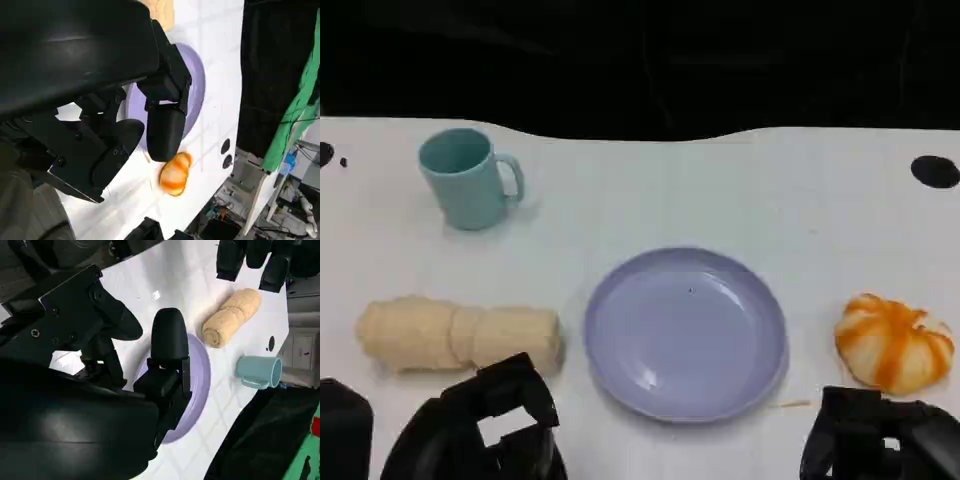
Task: Grasp the towel on the left side of the plate with the left hand and place it into the plate.
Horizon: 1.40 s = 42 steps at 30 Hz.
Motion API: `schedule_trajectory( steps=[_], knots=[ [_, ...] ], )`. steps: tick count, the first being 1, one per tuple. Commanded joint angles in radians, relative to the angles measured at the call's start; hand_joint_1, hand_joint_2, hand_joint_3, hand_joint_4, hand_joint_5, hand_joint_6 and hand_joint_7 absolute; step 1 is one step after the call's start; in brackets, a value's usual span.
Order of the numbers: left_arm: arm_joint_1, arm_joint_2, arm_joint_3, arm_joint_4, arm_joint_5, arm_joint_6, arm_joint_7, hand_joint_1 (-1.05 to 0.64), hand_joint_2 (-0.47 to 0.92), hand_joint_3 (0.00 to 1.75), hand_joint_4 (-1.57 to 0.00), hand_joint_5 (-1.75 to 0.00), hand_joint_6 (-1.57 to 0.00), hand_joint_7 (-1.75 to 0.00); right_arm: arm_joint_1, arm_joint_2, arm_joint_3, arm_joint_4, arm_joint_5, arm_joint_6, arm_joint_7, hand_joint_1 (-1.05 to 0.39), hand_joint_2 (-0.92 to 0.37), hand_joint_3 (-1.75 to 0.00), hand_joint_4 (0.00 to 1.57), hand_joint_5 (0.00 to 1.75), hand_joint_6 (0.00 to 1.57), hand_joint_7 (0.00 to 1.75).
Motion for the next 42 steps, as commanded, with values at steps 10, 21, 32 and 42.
schedule_trajectory(
  steps=[10, 21, 32, 42],
  knots=[
    [0.011, 0.013, 0.003, 0.008, 0.013, -0.025, -0.011, -0.07, 0.40, 1.48, -0.90, -1.75, -0.77, -1.73, 0.010, -0.001, 0.002, 0.001, 0.000, -0.029, 0.002, -0.07, -0.43, -1.27, 0.79, 1.75, 0.73, 1.42],
    [0.012, 0.011, -0.004, 0.018, 0.034, -0.036, -0.009, -0.06, 0.36, 1.49, -0.89, -1.75, -0.77, -1.72, 0.011, -0.002, 0.004, 0.007, -0.007, -0.031, 0.000, -0.07, -0.41, -1.30, 0.79, 1.75, 0.74, 1.40],
    [0.022, -0.001, -0.009, 0.045, 0.102, -0.178, -0.015, -0.06, 0.40, 1.39, -0.84, -1.62, -0.83, -1.29, 0.015, 0.006, 0.017, 0.009, -0.007, -0.031, -0.006, -0.05, -0.42, -1.31, 0.78, 1.75, 0.74, 1.39],
    [-0.016, 0.058, 0.004, 0.079, 0.312, -0.447, -0.027, -0.21, 0.65, 0.67, -0.59, -1.16, -0.54, -0.72, 0.014, 0.006, 0.033, -0.003, -0.015, -0.016, -0.014, -0.07, -0.40, -1.31, 0.77, 1.75, 0.74, 1.41]
  ],
)
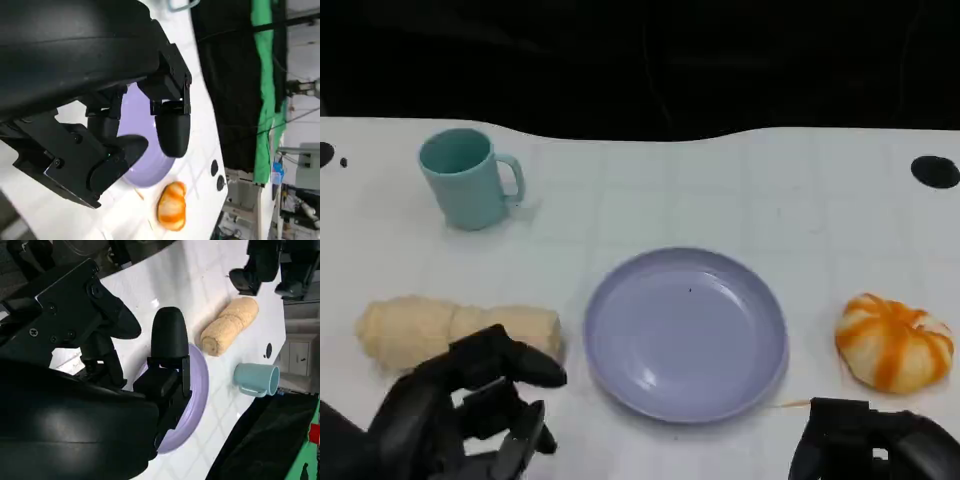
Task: Grasp the towel on the left side of the plate with the left hand and place it into the plate.
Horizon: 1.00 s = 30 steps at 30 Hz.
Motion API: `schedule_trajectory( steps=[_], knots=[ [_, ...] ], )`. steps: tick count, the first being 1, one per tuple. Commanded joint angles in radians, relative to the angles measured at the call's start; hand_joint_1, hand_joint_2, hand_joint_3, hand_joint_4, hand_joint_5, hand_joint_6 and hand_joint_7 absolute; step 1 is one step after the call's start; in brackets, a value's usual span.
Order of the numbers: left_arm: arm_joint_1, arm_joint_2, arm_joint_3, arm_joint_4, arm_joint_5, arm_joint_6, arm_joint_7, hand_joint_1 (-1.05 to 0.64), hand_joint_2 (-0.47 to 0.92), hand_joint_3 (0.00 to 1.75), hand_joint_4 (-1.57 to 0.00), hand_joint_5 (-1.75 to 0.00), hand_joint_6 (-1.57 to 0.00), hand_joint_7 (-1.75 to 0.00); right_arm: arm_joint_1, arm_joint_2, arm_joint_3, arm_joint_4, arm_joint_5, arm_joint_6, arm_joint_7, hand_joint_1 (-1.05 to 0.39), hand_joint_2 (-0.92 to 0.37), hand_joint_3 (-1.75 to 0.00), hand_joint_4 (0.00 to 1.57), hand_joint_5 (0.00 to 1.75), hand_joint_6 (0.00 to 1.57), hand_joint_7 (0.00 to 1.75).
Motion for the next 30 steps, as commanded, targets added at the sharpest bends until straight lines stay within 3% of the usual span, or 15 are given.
schedule_trajectory(
  steps=[1, 3, 7, 10, 15, 20, 30],
  knots=[
    [-0.023, 0.029, 0.026, 0.019, 0.066, -0.099, -0.006, -0.22, 0.67, 0.61, -0.59, -1.11, -0.55, -0.66, 0.000, -0.003, 0.000, -0.015, -0.004, 0.014, -0.008, -0.07, -0.40, -1.31, 0.77, 1.75, 0.74, 1.41],
    [-0.037, 0.057, 0.038, 0.025, 0.107, -0.136, -0.012, -0.27, 0.72, 0.50, -0.55, -1.03, -0.54, -0.55, -0.002, 0.000, 0.000, -0.016, -0.001, 0.021, -0.011, -0.06, -0.40, -1.31, 0.77, 1.75, 0.74, 1.41],
    [-0.063, 0.115, 0.051, 0.027, 0.229, -0.183, -0.005, -0.41, 0.87, 0.10, -0.51, -0.84, -0.52, -0.31, -0.004, 0.002, -0.002, -0.014, 0.003, 0.022, -0.010, -0.05, -0.41, -1.31, 0.78, 1.75, 0.74, 1.41],
    [-0.084, 0.152, 0.047, 0.020, 0.373, -0.189, 0.023, -0.44, 0.86, 0.02, -0.47, -0.70, -0.52, -0.19, -0.008, -0.005, -0.009, -0.015, 0.000, 0.023, -0.007, -0.06, -0.40, -1.32, 0.78, 1.75, 0.74, 1.41],
    [-0.129, 0.250, 0.017, 0.050, 0.699, -0.239, 0.063, -0.51, 0.89, 0.01, -0.37, -0.57, -0.44, -0.08, -0.013, -0.007, -0.022, -0.008, 0.010, 0.015, 0.002, -0.06, -0.41, -1.31, 0.78, 1.74, 0.73, 1.41],
    [-0.201, 0.325, -0.024, 0.079, 0.943, -0.209, 0.027, -0.52, 0.88, 0.01, -0.28, -0.42, -0.38, -0.02, -0.014, -0.007, -0.018, -0.005, 0.005, 0.014, -0.001, -0.08, -0.41, -1.29, 0.78, 1.75, 0.73, 1.41],
    [-0.387, 0.345, -0.147, 0.230, 1.173, -0.106, -0.102, -0.57, 0.87, 0.00, -0.27, -0.25, -0.29, 0.00, -0.023, -0.013, -0.021, -0.025, 0.002, 0.060, -0.006, -0.10, -0.42, -1.29, 0.79, 1.75, 0.74, 1.41]
  ],
)
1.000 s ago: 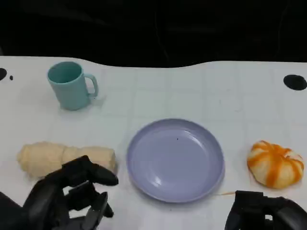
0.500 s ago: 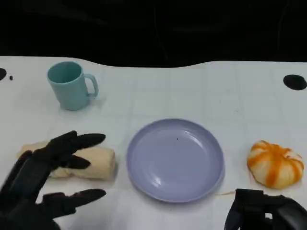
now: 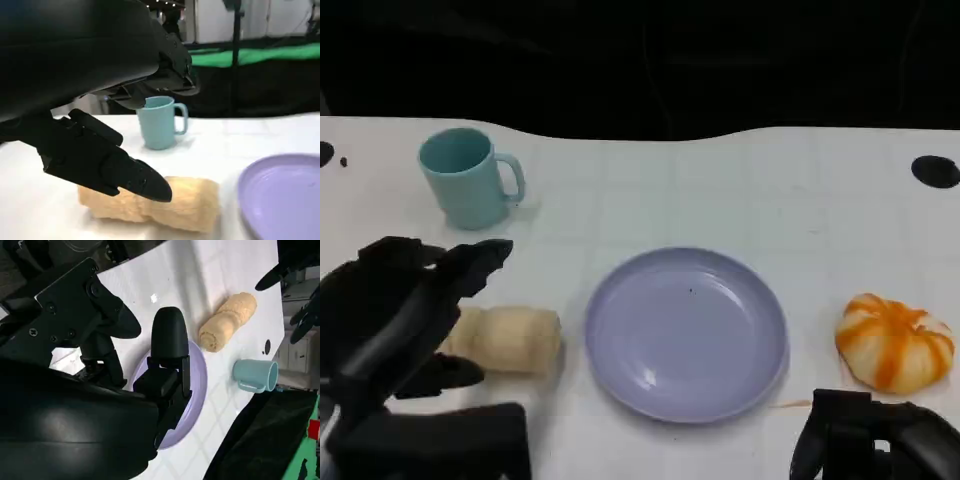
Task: Grasp the towel on the left side of the plate with the left hand and place it into the plate.
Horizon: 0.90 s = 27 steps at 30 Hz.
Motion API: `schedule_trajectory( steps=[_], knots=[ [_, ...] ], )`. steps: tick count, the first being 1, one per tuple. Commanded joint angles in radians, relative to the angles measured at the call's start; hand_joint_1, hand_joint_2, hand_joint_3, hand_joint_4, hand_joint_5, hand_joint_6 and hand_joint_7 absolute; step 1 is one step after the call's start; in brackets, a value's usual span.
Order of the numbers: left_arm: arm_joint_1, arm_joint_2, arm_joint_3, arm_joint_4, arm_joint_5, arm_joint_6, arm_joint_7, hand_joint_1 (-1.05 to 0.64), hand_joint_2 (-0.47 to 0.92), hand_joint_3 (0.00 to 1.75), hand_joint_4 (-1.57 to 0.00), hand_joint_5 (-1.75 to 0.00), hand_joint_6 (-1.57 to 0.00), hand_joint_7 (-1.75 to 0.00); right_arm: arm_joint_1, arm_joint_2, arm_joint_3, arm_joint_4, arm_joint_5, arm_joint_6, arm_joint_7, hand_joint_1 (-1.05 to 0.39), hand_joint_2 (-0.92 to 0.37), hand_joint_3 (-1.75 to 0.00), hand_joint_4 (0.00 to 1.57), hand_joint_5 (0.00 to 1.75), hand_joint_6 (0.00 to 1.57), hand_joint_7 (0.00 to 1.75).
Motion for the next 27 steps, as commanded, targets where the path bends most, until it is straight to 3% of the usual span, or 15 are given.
schedule_trajectory(
  steps=[1, 18, 27],
  knots=[
    [-0.064, 0.017, -0.050, 0.083, 0.063, 0.026, -0.040, -0.57, 0.87, 0.00, -0.28, -0.23, -0.29, 0.00, -0.001, -0.016, -0.008, -0.026, -0.011, 0.026, -0.006, -0.10, -0.43, -1.28, 0.78, 1.74, 0.74, 1.41],
    [-0.325, -0.024, -0.251, 0.536, 0.130, 0.088, -0.087, -0.60, 0.89, 0.00, -0.41, -0.09, -0.32, -0.01, 0.001, -0.012, 0.001, -0.063, -0.005, 0.061, -0.011, -0.08, -0.52, -1.22, 0.81, 1.75, 0.71, 1.45],
    [-0.441, -0.082, -0.332, 0.869, 0.083, 0.050, 0.057, -0.50, 0.92, 0.03, -0.52, -0.05, -0.37, -0.01, 0.003, -0.015, 0.005, -0.062, -0.012, 0.048, -0.011, -0.05, -0.53, -1.21, 0.77, 1.75, 0.69, 1.47]
  ],
)
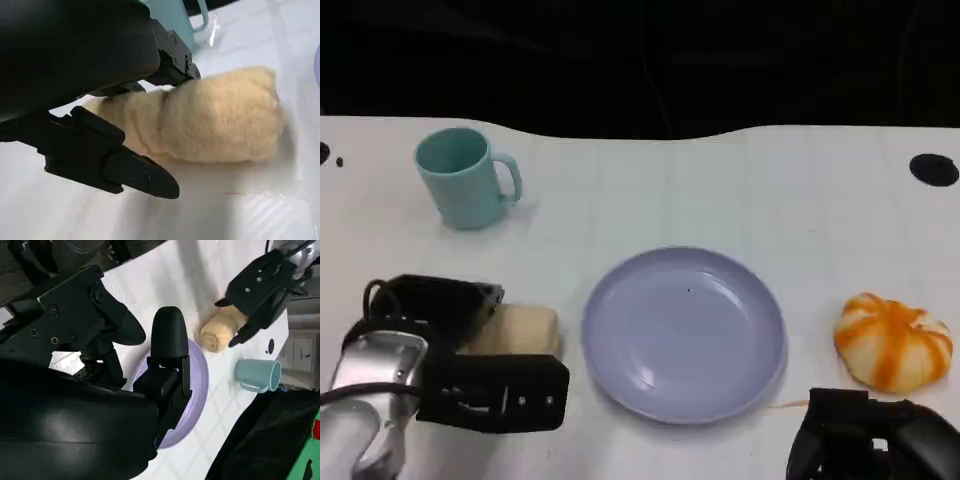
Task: Grasp the towel on the left side of the plate with the left hand and place it into the plate.
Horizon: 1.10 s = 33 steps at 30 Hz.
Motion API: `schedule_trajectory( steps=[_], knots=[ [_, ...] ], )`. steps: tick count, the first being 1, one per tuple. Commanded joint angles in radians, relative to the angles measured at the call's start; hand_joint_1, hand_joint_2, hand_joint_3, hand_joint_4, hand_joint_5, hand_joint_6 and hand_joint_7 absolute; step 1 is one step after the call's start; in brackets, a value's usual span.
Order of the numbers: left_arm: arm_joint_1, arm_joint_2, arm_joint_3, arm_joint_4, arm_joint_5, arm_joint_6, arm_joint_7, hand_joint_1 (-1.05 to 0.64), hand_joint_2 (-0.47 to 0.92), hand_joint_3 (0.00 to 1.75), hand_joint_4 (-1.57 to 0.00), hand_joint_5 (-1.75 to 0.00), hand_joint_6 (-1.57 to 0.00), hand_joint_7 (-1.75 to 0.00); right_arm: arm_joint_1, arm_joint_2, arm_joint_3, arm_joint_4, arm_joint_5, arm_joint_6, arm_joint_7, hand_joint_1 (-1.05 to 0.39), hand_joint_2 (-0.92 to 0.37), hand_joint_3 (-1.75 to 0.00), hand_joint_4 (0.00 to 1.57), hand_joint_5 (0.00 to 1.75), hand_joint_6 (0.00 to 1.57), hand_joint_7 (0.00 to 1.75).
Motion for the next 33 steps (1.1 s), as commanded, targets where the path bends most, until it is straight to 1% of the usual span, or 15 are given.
schedule_trajectory(
  steps=[1, 3, 7, 8, 9, 10, 11, 12, 14, 15, 16, 18, 21, 27, 33],
  knots=[
    [-0.051, -0.021, -0.028, 0.161, -0.033, -0.029, 0.087, -0.47, 0.92, 0.05, -0.53, -0.05, -0.38, -0.02, 0.003, -0.010, -0.004, -0.007, -0.003, -0.004, 0.001, -0.04, -0.53, -1.21, 0.77, 1.75, 0.69, 1.47],
    [-0.064, -0.035, -0.031, 0.226, -0.060, -0.056, 0.144, -0.41, 0.92, 0.10, -0.62, -0.09, -0.46, -0.04, 0.005, -0.010, -0.003, -0.012, -0.003, 0.000, 0.000, -0.04, -0.54, -1.21, 0.77, 1.75, 0.69, 1.47],
    [-0.076, -0.049, -0.028, 0.341, -0.112, -0.137, 0.309, -0.29, 0.92, 0.18, -0.89, -0.24, -0.86, -0.17, 0.009, -0.008, 0.001, -0.023, -0.002, 0.011, -0.003, -0.03, -0.55, -1.20, 0.77, 1.75, 0.67, 1.47],
    [-0.075, -0.046, -0.028, 0.359, -0.120, -0.167, 0.363, -0.29, 0.92, 0.18, -0.94, -0.33, -0.96, -0.17, 0.009, -0.007, 0.002, -0.026, 0.000, 0.013, -0.003, -0.03, -0.56, -1.20, 0.77, 1.75, 0.67, 1.47],
    [-0.069, -0.042, -0.024, 0.377, -0.130, -0.205, 0.444, -0.29, 0.92, 0.17, -0.89, -0.65, -1.04, -0.19, 0.009, -0.006, 0.003, -0.027, -0.001, 0.016, -0.005, -0.03, -0.56, -1.19, 0.77, 1.75, 0.67, 1.47],
    [-0.067, -0.040, -0.023, 0.393, -0.136, -0.232, 0.501, -0.28, 0.92, 0.13, -0.84, -1.30, -0.99, -0.55, 0.009, -0.005, 0.003, -0.028, -0.001, 0.018, -0.006, -0.04, -0.56, -1.19, 0.77, 1.75, 0.66, 1.48],
    [-0.065, -0.037, -0.019, 0.406, -0.144, -0.258, 0.552, -0.28, 0.92, 0.12, -0.82, -1.52, -0.90, -0.82, 0.009, -0.005, 0.004, -0.030, 0.000, 0.022, -0.006, -0.04, -0.56, -1.19, 0.77, 1.75, 0.66, 1.48],
    [-0.063, -0.033, -0.019, 0.415, -0.146, -0.276, 0.598, -0.27, 0.92, 0.17, -0.84, -1.65, -0.83, -0.97, 0.008, -0.005, 0.004, -0.030, 0.000, 0.020, -0.005, -0.04, -0.56, -1.19, 0.77, 1.75, 0.66, 1.48],
    [-0.064, -0.024, -0.026, 0.431, -0.142, -0.302, 0.678, -0.26, 0.92, 0.19, -0.86, -1.72, -0.75, -1.23, 0.006, -0.006, 0.005, -0.031, 0.000, 0.020, -0.004, -0.04, -0.56, -1.18, 0.77, 1.75, 0.66, 1.48],
    [-0.062, -0.020, -0.024, 0.434, -0.144, -0.312, 0.707, -0.24, 0.92, 0.21, -0.84, -1.74, -0.67, -1.47, 0.005, -0.006, 0.005, -0.031, -0.003, 0.020, -0.005, -0.04, -0.56, -1.18, 0.77, 1.75, 0.66, 1.48],
    [-0.062, -0.017, -0.023, 0.438, -0.147, -0.319, 0.726, -0.23, 0.92, 0.23, -0.83, -1.74, -0.62, -1.60, 0.004, -0.007, 0.006, -0.032, -0.004, 0.021, -0.005, -0.04, -0.56, -1.18, 0.77, 1.75, 0.66, 1.48],
    [-0.058, -0.009, -0.017, 0.426, -0.153, -0.325, 0.741, -0.22, 0.91, 0.24, -0.82, -1.75, -0.58, -1.72, 0.000, -0.005, 0.007, -0.031, -0.005, 0.025, -0.007, -0.04, -0.56, -1.18, 0.78, 1.75, 0.65, 1.48],
    [-0.052, 0.002, -0.008, 0.399, -0.166, -0.320, 0.739, -0.22, 0.89, 0.23, -0.80, -1.75, -0.54, -1.74, -0.004, -0.006, 0.010, -0.027, -0.011, 0.025, -0.008, -0.03, -0.57, -1.18, 0.78, 1.75, 0.65, 1.49],
    [-0.026, 0.031, 0.038, 0.248, -0.219, -0.270, 0.628, -0.22, 0.89, 0.22, -0.83, -1.75, -0.54, -1.75, -0.010, 0.002, 0.020, -0.019, -0.026, 0.012, -0.012, 0.01, -0.58, -1.17, 0.75, 1.75, 0.64, 1.49],
    [-0.036, 0.021, 0.070, 0.096, -0.259, -0.243, 0.531, -0.19, 0.88, 0.25, -0.84, -1.75, -0.57, -1.75, -0.004, -0.002, 0.018, -0.016, -0.024, -0.003, -0.004, 0.01, -0.59, -1.17, 0.73, 1.75, 0.64, 1.50]
  ],
)
